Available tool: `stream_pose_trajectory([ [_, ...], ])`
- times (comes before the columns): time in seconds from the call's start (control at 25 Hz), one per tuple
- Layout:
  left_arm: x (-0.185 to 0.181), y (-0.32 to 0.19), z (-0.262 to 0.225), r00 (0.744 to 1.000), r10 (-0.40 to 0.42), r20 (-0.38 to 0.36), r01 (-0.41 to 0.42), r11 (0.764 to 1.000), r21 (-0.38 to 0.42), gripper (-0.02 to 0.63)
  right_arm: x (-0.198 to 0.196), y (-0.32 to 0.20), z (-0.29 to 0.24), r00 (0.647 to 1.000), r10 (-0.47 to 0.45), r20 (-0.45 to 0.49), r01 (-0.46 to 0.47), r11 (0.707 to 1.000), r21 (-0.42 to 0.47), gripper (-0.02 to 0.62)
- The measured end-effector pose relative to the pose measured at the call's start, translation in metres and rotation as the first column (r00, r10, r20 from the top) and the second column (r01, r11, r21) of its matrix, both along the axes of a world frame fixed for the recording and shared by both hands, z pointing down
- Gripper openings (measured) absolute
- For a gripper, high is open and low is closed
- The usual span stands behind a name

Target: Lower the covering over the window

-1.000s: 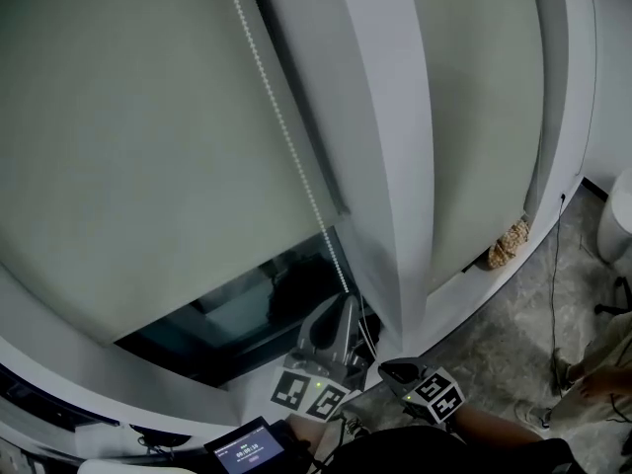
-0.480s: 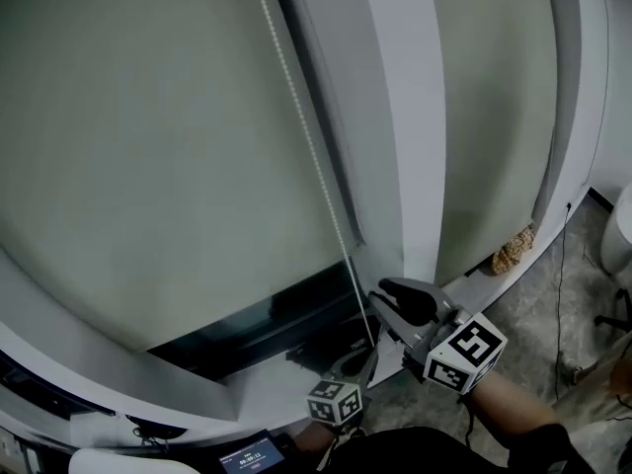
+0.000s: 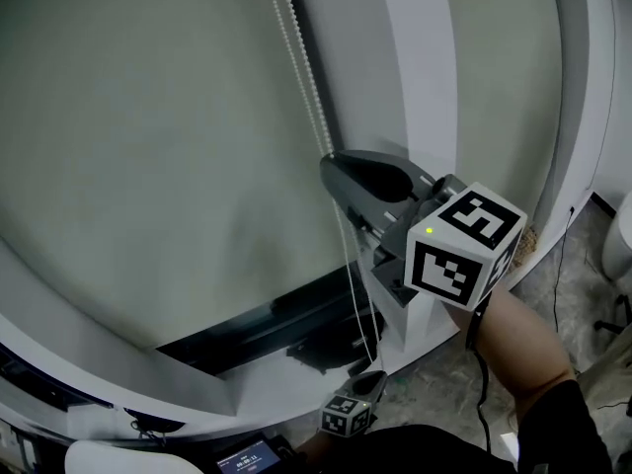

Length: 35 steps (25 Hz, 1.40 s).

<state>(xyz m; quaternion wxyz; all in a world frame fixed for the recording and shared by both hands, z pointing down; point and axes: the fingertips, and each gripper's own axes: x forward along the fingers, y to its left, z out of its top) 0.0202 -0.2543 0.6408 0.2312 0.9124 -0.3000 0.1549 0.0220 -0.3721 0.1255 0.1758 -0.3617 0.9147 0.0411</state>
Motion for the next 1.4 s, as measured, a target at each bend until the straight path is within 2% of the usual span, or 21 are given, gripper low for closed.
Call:
stream_pose_trajectory([
  [0.08,-0.001,0.004,0.004,1.000,0.021,0.018,-0.021,1.000,-0.022,0.015,-0.004,-0.003,0.004,1.000,-0.009,-0.026,0.009,1.000,-0.001,0.017],
  [0.16,-0.006,0.011,0.021,0.994,0.065,0.093,-0.060,0.997,-0.055,0.017,-0.007,-0.007,0.024,0.996,-0.001,-0.084,0.001,1.000,-0.010,0.015],
  [0.24,-0.018,0.015,0.035,0.984,0.077,0.161,-0.075,0.997,-0.022,0.018,-0.008,-0.012,0.061,0.988,0.012,-0.153,-0.017,0.999,-0.034,0.015],
  [0.28,-0.025,0.015,0.031,0.987,0.051,0.155,-0.056,0.998,0.029,0.020,-0.007,-0.013,0.083,0.986,0.010,-0.168,-0.021,0.998,-0.059,0.015],
  [0.32,-0.033,0.012,0.018,0.994,0.009,0.113,-0.019,0.996,0.091,0.021,-0.004,-0.011,0.106,0.985,0.001,-0.172,-0.018,0.995,-0.094,0.015],
  [0.4,-0.047,0.000,-0.028,0.996,-0.077,-0.036,0.083,0.974,0.210,0.021,-0.001,-0.004,0.159,0.984,-0.027,-0.178,-0.007,0.983,-0.184,0.015],
  [0.52,-0.059,-0.030,-0.121,0.956,-0.175,-0.237,0.246,0.918,0.311,0.022,0.001,0.006,0.253,0.971,-0.044,-0.236,-0.031,0.952,-0.304,0.015],
  [0.64,-0.063,-0.056,-0.192,0.915,-0.185,-0.357,0.326,0.862,0.387,0.050,-0.002,0.021,0.328,0.943,-0.041,-0.329,-0.089,0.926,-0.368,0.015],
  [0.72,-0.062,-0.064,-0.230,0.905,-0.161,-0.394,0.344,0.821,0.456,0.088,-0.005,0.026,0.357,0.927,-0.031,-0.374,-0.121,0.919,-0.374,0.015],
  [0.8,-0.058,-0.068,-0.257,0.893,-0.134,-0.430,0.355,0.798,0.487,0.118,-0.005,0.033,0.380,0.915,-0.045,-0.402,-0.131,0.907,-0.400,0.015],
  [0.88,-0.044,-0.070,-0.278,0.882,-0.081,-0.464,0.338,0.795,0.503,0.118,-0.009,0.046,0.408,0.898,-0.092,-0.430,-0.125,0.885,-0.449,0.015],
  [1.0,-0.011,-0.065,-0.299,0.880,0.026,-0.475,0.272,0.792,0.547,0.137,-0.026,0.076,0.459,0.854,-0.188,-0.485,-0.108,0.848,-0.519,0.015],
  [1.08,0.002,-0.061,-0.309,0.878,0.053,-0.476,0.259,0.783,0.565,0.139,-0.034,0.093,0.484,0.842,-0.227,-0.489,-0.102,0.824,-0.558,0.015],
  [1.16,0.005,-0.062,-0.312,0.876,0.048,-0.480,0.263,0.785,0.560,0.021,-0.035,0.100,0.492,0.855,-0.230,-0.464,-0.099,0.807,-0.582,0.017],
  [1.2,0.005,-0.064,-0.312,0.875,0.043,-0.483,0.267,0.788,0.554,0.018,-0.033,0.100,0.492,0.862,-0.227,-0.454,-0.099,0.802,-0.589,0.017],
  [1.32,-0.002,-0.069,-0.307,0.871,0.020,-0.491,0.275,0.808,0.520,0.014,-0.027,0.102,0.493,0.868,-0.219,-0.445,-0.113,0.786,-0.607,0.020],
  [1.4,-0.005,-0.073,-0.289,0.885,-0.012,-0.465,0.258,0.845,0.468,0.012,-0.019,0.105,0.499,0.884,-0.211,-0.416,-0.123,0.754,-0.645,0.026],
])
